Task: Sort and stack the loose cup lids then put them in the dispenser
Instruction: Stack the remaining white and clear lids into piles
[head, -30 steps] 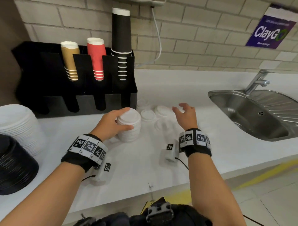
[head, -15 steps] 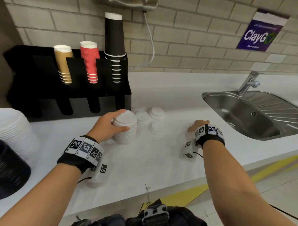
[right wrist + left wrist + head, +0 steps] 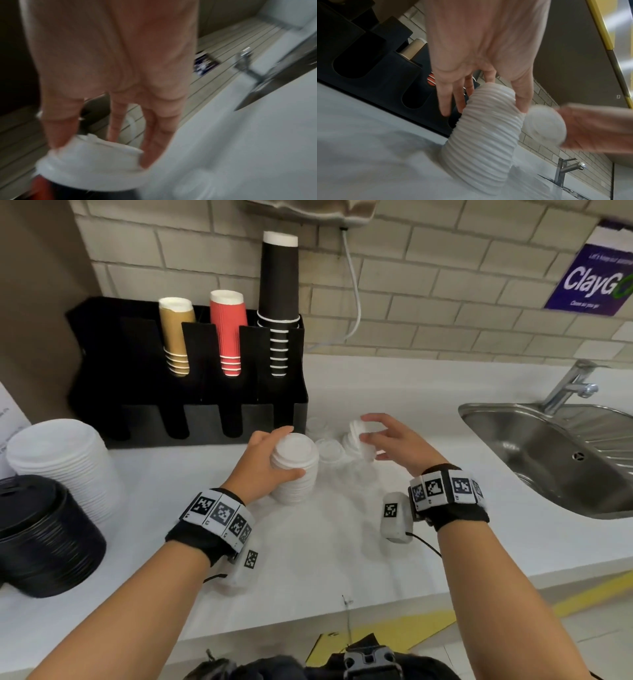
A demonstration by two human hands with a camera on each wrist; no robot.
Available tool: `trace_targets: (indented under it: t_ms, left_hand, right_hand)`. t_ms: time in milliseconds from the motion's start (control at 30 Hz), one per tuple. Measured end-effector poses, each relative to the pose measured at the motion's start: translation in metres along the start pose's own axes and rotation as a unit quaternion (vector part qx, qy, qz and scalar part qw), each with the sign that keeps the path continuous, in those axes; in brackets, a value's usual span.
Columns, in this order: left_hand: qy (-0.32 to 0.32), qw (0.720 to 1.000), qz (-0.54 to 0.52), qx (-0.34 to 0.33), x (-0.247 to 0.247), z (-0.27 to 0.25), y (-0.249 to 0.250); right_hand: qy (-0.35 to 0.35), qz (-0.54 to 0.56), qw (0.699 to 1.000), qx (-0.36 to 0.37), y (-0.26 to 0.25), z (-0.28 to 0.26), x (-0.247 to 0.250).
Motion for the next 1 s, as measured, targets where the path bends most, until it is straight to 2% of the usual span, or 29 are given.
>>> trace_targets:
  t_ms: [67, 267, 533, 633, 767, 867, 933, 1000]
  left_hand:
    - [0.016, 1.000, -0.019, -0.001, 0.002, -0.001, -0.002]
    - [0.046, 0.996, -0.071, 0.002, 0.005, -0.002, -0.011]
    - [0.053, 0.995, -0.085, 0.026, 0.005, -0.001, -0.015]
    - [0.052, 0.995, -0.079, 0.028, 0.005, 0.000, -0.015]
    - [0.046, 0.998, -0.052, -0.008, 0.006, -0.002, -0.007]
    - [0.042, 0.997, -0.056, -0.024, 0.004, -0.004, -0.004]
    - [0.039, 0.998, -0.040, -0.012, 0.004, -0.003, -0.005]
    - [0.033, 0.999, -0.024, 0.001, 0.006, -0.002, -0.006]
  right_hand:
    - [-0.044, -0.031, 0.997, 0.050, -0.028, 0.006, -0.033]
    - [-0.091, -0.191, 0.970, 0.121, -0.066, 0.018, -0.090]
    - [-0.095, -0.351, 0.927, 0.098, -0.082, 0.034, -0.113]
    - [-0.098, -0.378, 0.916, 0.092, -0.085, 0.036, -0.115]
    - [-0.093, -0.376, 0.917, 0.092, -0.085, 0.038, -0.116]
    - [-0.091, -0.343, 0.930, 0.097, -0.083, 0.039, -0.113]
    - [-0.117, -0.255, 0.956, 0.084, -0.074, 0.039, -0.104]
    - [-0.111, -0.133, 0.984, 0.051, -0.059, 0.040, -0.082]
Point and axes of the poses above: each hand's wrist, its own z-axis towards the middle knuckle, its own x-axis out of the back of the hand, y = z × x, the point moved 9 cm from there along z, towards the middle knuckle, and after that the axes turned 13 degrees about -y, right-handed, at the moved point
